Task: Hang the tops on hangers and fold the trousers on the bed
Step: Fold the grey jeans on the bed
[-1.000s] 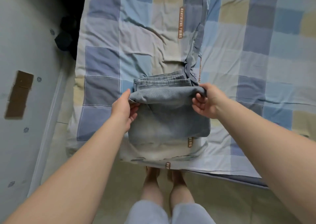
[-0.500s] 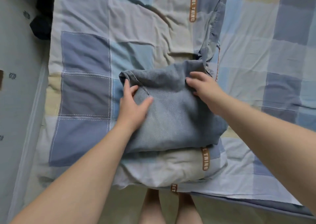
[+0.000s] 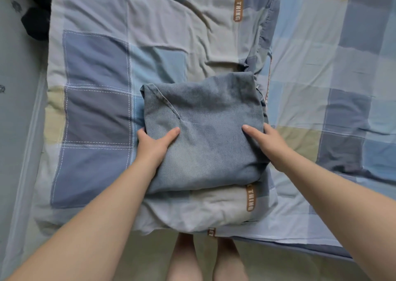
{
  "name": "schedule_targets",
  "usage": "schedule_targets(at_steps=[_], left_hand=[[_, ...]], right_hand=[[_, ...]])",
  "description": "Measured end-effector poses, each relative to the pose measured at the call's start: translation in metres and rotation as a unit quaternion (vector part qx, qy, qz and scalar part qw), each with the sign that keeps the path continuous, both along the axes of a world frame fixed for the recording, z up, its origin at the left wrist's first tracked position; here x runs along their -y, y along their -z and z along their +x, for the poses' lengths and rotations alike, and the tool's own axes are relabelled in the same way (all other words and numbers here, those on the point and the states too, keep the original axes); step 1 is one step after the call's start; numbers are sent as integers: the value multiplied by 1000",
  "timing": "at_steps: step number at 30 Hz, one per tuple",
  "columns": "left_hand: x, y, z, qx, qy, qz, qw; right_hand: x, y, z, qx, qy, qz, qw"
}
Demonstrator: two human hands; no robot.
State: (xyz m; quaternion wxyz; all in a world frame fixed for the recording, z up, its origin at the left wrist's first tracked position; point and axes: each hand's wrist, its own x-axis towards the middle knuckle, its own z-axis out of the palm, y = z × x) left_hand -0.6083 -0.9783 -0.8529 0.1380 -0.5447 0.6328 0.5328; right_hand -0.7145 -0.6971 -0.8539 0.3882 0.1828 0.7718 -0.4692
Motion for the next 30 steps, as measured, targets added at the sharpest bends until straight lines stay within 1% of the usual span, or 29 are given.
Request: schedule_targets(at_steps=[3, 7, 11, 13, 18, 22, 25, 28, 30], left_hand=[[4, -1, -10, 35, -7, 54, 998], [4, -6, -8, 14, -30, 165, 986], [5, -28, -8, 13, -40, 274, 961], [1, -46, -7, 21, -47, 328, 943], [-17, -99, 11, 33, -46, 428, 902], [-40, -151, 29, -7, -49, 499, 865], [-56, -186, 43, -48, -41, 550, 833], [-69, -223, 58, -64, -36, 563, 823], [-74, -250, 69, -69, -34, 564, 822]], right_hand=[[7, -5, -11, 60, 17, -44, 997], [11, -14, -19, 95, 31, -58, 993], [3, -31, -25, 131, 26, -66, 989], [-1, -47, -28, 153, 15, -76, 985], [-14, -100, -20, 228, 16, -120, 966], [-33, -141, 5, 258, 60, -154, 952], [-45, -174, 33, 290, 116, -210, 926], [-59, -211, 64, 307, 149, -276, 899], [-63, -239, 83, 296, 165, -306, 890]])
